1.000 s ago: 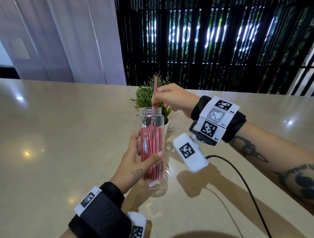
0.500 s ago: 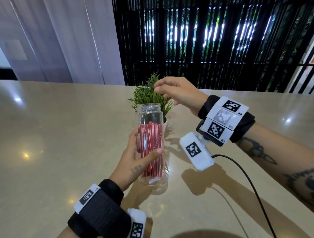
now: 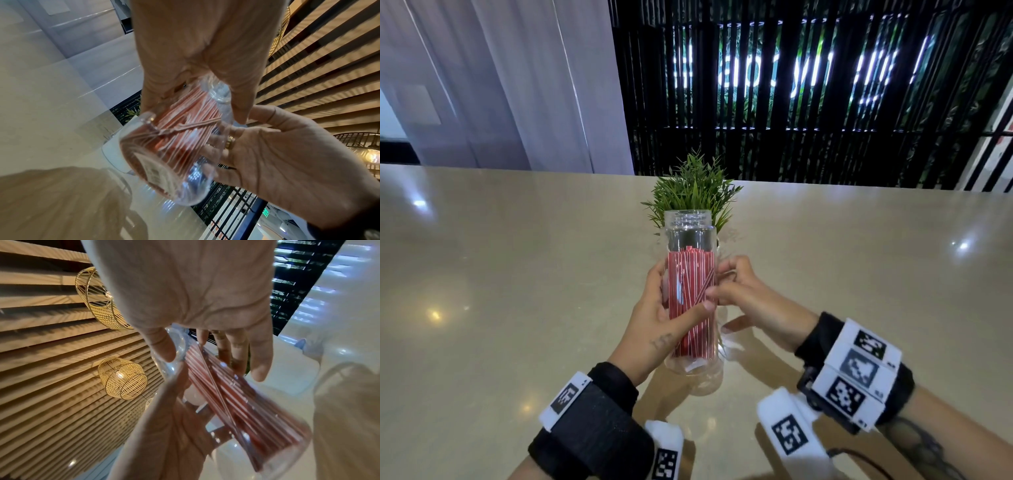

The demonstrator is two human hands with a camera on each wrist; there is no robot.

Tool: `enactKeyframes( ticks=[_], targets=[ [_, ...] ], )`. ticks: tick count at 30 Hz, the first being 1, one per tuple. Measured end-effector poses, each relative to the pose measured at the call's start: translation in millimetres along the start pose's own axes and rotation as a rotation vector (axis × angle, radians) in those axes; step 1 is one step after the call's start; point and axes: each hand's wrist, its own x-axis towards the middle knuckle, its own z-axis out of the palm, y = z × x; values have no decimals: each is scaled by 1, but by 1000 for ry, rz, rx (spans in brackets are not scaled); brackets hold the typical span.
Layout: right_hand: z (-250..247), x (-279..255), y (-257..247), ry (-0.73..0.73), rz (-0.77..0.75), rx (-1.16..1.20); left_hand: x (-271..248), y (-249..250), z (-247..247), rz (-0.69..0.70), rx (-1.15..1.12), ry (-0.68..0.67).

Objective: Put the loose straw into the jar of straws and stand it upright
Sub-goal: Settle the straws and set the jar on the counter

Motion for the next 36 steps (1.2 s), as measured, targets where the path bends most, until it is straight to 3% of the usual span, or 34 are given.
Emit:
enactKeyframes(
  ticks=[8, 15, 21, 23, 29, 33, 36],
  targets=[
    [29, -22, 9, 104, -92, 75, -21, 1, -2, 0, 39, -66],
    [16, -41, 18, 221, -141, 87, -26, 10, 11, 14, 81, -151],
    [-5, -47, 25, 278, -191, 47, -19, 11, 34, 108, 283, 61],
    [-12, -44, 30, 321, -206, 27, -11, 8, 41, 122, 254, 67],
    [-37, -21, 36, 568, -196, -136, 29, -2, 55, 45, 104, -120],
    [-58, 1, 34, 606, -169, -147, 62, -4, 61, 56, 108, -251],
    [-70, 16, 36, 558, -135, -211, 86, -9, 65, 30, 108, -317]
  ],
)
